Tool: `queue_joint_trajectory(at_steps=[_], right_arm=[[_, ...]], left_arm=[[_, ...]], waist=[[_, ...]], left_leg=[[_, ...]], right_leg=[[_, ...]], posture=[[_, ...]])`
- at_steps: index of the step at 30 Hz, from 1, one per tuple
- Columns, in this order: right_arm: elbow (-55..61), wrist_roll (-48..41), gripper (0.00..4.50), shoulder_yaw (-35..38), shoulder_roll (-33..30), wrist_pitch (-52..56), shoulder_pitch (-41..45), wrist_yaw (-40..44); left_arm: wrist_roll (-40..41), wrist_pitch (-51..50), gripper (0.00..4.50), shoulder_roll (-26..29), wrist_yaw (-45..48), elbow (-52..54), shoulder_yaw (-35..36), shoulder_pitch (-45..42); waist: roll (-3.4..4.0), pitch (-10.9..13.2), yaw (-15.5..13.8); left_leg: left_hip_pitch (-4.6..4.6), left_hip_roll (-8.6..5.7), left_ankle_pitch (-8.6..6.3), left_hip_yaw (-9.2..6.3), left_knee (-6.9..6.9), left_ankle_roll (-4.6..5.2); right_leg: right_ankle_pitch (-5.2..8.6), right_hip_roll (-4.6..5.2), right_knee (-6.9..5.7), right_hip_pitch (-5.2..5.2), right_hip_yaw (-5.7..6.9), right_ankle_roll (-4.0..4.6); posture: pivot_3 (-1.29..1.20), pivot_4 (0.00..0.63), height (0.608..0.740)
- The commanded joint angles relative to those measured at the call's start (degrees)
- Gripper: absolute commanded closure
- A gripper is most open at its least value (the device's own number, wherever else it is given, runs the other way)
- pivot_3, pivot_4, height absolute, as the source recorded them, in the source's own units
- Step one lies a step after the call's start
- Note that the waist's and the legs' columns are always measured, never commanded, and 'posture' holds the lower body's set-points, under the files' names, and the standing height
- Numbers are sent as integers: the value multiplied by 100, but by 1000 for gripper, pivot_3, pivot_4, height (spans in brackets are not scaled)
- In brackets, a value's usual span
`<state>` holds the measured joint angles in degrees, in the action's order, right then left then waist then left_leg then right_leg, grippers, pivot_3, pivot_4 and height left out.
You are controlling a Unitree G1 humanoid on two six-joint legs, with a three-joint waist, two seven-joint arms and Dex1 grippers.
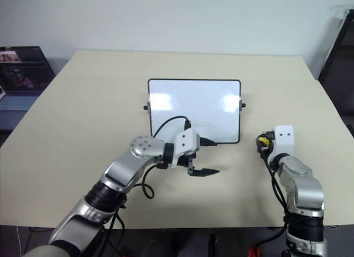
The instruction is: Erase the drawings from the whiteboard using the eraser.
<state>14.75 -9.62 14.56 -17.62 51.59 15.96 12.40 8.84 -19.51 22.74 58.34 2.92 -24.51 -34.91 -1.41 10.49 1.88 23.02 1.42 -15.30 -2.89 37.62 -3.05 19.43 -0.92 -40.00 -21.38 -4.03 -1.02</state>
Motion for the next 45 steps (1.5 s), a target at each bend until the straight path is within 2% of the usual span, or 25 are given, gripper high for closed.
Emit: queue_joint_trajectory(at_steps=[1,6,7,12,16,20,23,26,30,34,37,40,45], right_arm=[[10,-100,2016,131,-15,-208,132,-46],[-116,-156,231,154,-42,-400,219,-72],[-114,-164,39,162,-44,-447,227,-76],[429,56,39,-153,-277,-1073,194,25],[1272,-300,39,-748,-470,-1123,-342,708],[1984,-409,39,-1241,-75,-1654,-1159,725],[1844,162,39,-1446,107,-2754,-1654,441],[1691,275,39,-1347,431,-3395,-2108,145],[1437,330,39,-1044,535,-4169,-2564,36],[706,161,39,-584,635,-5049,-2826,67],[399,136,39,-598,695,-5239,-3039,166],[186,19,39,-459,494,-5363,-3037,393],[764,-42,39,-722,562,-5060,-3264,400]], left_arm=[[-16,82,0,-51,43,195,0,-36],[-44,79,0,-41,-15,223,47,32],[-59,80,0,-37,-54,229,64,53],[28,-156,0,-119,-642,370,542,264],[341,-696,0,-242,-1273,751,1207,746],[550,-1258,0,-423,-2126,1477,1903,1544],[655,-1541,0,-723,-2787,1996,2272,1981],[694,-1735,0,-1042,-3445,2554,2631,2582],[625,-1741,0,-1391,-4151,2972,2962,3186],[309,-1297,0,-1402,-4503,3106,2971,3585],[305,-972,0,-1320,-4457,3077,3017,3784],[163,-892,0,-1421,-4690,3027,2832,3746],[139,-595,0,-1417,-4803,3113,3028,4310]], waist=[[0,0,0],[0,0,-2],[1,0,-1],[4,1,2],[6,-1,4],[7,-1,0],[6,-1,-14],[1,-5,-22],[1,-5,-22],[1,-5,-19],[4,-6,-19],[6,-7,-19],[19,-16,5]], left_leg=[[0,0,0,0,0,0],[1,0,0,0,1,0],[0,0,0,0,1,0],[0,1,0,-1,2,0],[1,6,-1,-4,2,1],[3,10,-2,-10,-1,3],[4,6,-2,-11,15,3],[-5,1,-2,-13,27,3],[-12,3,-2,-13,25,3],[-15,4,-2,-11,23,3],[-15,3,-2,-7,24,3],[-17,5,-2,-7,22,3],[-18,8,-2,-3,17,3]], right_leg=[[0,0,0,0,0,0],[0,0,0,0,1,0],[0,0,0,0,0,0],[0,0,-2,-1,0,0],[0,-1,-2,-1,4,0],[0,-1,1,-1,8,0],[0,6,-1,4,8,-1],[-5,10,1,22,8,-11],[-5,7,-3,25,9,-11],[-5,4,-3,26,7,-10],[-6,5,-3,26,4,-10],[-6,4,-3,26,5,-10],[-5,2,-3,24,1,-9]], posture=[[0,150,740],[0,150,740],[0,150,740],[0,150,740],[0,150,740],[0,150,740],[0,150,740],[0,150,740],[0,150,740],[0,150,740],[0,150,740],[0,150,740],[0,150,740]])
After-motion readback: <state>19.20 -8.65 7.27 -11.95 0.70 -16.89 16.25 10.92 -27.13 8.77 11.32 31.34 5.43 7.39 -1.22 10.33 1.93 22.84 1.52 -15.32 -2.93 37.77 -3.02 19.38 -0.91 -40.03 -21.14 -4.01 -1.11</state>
